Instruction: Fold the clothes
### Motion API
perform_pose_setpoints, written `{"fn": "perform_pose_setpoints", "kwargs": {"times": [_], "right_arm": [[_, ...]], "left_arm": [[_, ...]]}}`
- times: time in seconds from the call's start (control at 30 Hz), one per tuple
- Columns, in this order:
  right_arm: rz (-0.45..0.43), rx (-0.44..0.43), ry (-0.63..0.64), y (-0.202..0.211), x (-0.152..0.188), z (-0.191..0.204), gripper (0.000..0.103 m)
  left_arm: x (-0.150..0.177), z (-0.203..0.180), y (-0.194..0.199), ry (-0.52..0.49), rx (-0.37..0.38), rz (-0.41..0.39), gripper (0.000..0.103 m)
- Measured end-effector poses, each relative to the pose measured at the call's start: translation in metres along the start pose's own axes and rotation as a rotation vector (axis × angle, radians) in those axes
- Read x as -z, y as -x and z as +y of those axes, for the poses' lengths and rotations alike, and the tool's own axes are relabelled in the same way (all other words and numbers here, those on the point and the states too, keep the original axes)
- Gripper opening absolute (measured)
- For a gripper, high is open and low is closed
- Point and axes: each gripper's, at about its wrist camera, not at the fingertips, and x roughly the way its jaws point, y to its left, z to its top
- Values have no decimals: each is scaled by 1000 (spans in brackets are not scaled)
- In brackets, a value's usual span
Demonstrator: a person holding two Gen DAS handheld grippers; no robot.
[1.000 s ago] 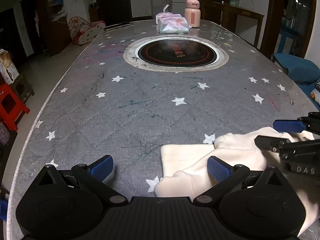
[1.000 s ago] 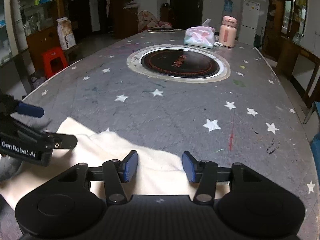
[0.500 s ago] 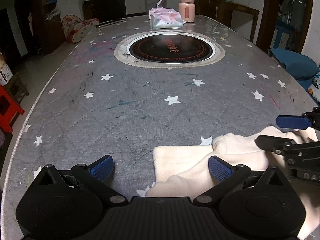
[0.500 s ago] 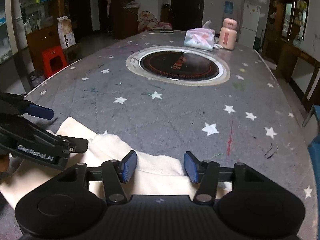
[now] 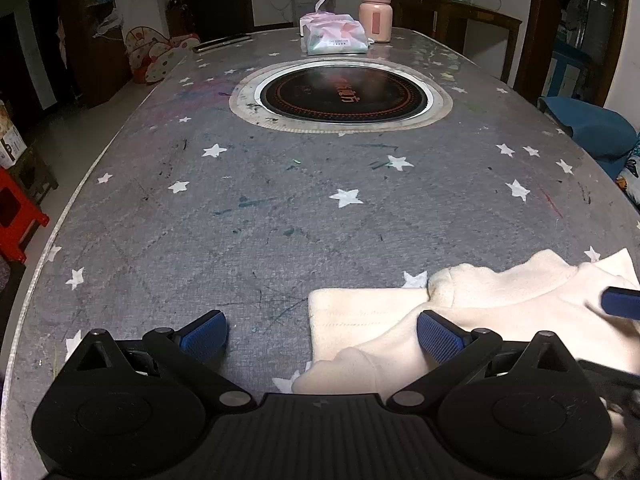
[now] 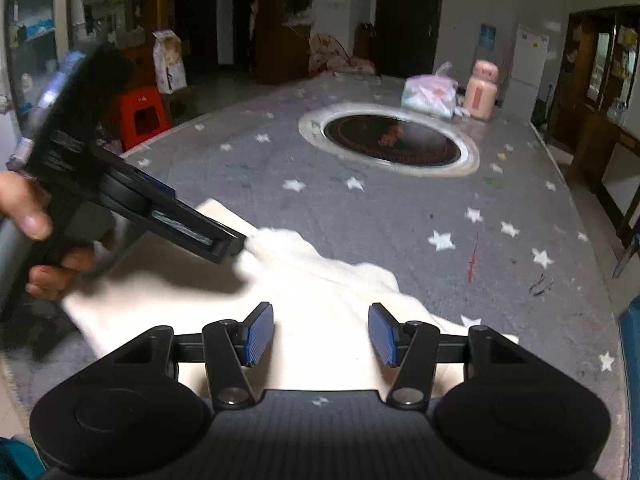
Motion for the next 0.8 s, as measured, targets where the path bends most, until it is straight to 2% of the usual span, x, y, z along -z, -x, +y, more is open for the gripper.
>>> {"fn": "perform_pose_setpoints", "kwargs": {"times": [0.1, 0.27, 0.6, 0.7, 0.8], "right_arm": [[-10, -25, 38, 11, 5, 10, 54], [36, -21, 118, 16, 28, 25, 53], [35, -28, 1, 49, 60, 0, 55], [31, -25, 9, 60, 60, -3, 56], [68, -24, -5, 58, 67, -9, 56]], "left_arm": [[0, 0, 0, 4, -3, 0, 103], [0, -1, 0, 1, -13, -2, 103], [1, -2, 1, 2, -17, -4, 103], [1, -3, 1, 2, -19, -4, 103], [1, -3, 1, 3, -19, -5, 103]]}}
